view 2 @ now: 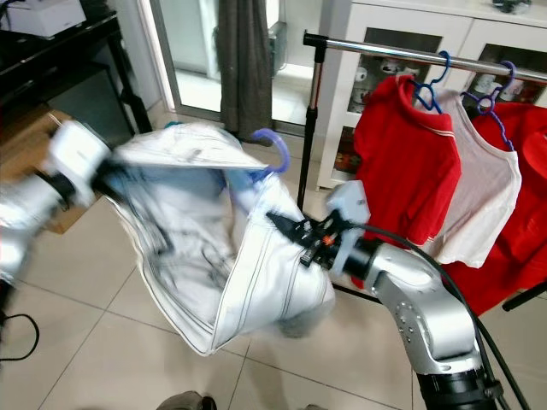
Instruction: Hang hanger
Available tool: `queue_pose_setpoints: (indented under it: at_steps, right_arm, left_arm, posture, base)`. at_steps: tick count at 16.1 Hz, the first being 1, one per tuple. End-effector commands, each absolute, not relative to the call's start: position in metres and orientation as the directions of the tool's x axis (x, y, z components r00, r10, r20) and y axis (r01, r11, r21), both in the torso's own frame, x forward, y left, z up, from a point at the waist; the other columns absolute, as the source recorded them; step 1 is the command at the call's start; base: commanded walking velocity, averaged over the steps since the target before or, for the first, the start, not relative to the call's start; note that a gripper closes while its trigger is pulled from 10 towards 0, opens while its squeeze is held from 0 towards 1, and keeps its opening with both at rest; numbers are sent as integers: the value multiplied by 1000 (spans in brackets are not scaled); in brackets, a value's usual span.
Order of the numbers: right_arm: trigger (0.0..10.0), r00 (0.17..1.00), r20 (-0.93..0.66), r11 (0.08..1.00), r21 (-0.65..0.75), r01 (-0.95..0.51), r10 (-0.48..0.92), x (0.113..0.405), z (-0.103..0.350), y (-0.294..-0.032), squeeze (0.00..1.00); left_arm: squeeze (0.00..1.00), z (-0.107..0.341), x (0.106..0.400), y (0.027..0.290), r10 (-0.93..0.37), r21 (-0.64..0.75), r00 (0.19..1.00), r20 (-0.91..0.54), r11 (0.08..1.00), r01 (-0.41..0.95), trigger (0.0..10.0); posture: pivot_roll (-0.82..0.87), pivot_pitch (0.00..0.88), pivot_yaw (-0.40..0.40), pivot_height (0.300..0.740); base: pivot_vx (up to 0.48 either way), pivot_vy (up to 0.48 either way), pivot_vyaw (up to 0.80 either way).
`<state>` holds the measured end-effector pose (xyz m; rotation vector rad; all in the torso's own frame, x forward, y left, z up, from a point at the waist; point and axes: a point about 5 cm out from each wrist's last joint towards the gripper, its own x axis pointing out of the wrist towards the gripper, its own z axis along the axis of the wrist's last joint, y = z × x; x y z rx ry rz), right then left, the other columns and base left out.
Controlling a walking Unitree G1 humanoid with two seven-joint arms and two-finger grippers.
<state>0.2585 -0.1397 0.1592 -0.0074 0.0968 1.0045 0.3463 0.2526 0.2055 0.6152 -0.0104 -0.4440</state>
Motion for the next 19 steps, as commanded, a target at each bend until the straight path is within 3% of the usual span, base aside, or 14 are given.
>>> queue_pose_setpoints:
  at_steps: [1,2,5,7,10,14,17,19]
  right_arm:
    - [0,523,-82,523,-28,-852,848,258,167,-145,0]
    - [0,441,-117,439,-49,-897,890,249,167,-144,0]
    - [0,327,-99,327,-13,-945,940,236,174,-147,0]
    - [0,310,-8,310,23,-950,951,235,184,-149,0]
    - [0,347,179,336,89,-938,921,239,201,-150,0]
    - [0,406,238,383,139,-913,882,243,203,-150,0]
    - [0,509,278,468,203,-860,815,255,201,-143,0]
    - [0,562,297,509,241,-827,772,262,200,-139,0]
  left_arm:
    - [0,221,346,274,-343,573,933,-105,746,339,0]
    - [0,235,349,285,-320,606,941,-110,729,319,0]
    - [0,254,355,301,-275,612,955,-114,738,286,0]
    - [0,252,358,314,-239,525,962,-132,807,272,0]
    - [0,211,358,315,-255,289,948,-188,908,302,0]
    - [0,142,350,281,-340,15,913,-225,936,352,0]
    - [0,109,344,220,-478,-205,865,-151,872,445,0]
    - [0,97,335,189,-543,-219,828,-141,832,509,0]
  posture:
    - [-34,0,18,740]
    - [-28,0,17,740]
    - [-26,0,19,740]
    - [-27,0,25,740]
    - [-35,0,36,740]
    - [-39,0,35,740]
    - [-31,0,23,740]
    - [-27,0,22,740]
  base:
    - [0,0,0]
    - [0,0,0]
    - [0,0,0]
    - [0,0,0]
    - [0,0,0]
    - [0,0,0]
    - [0,0,0]
    - [0,0,0]
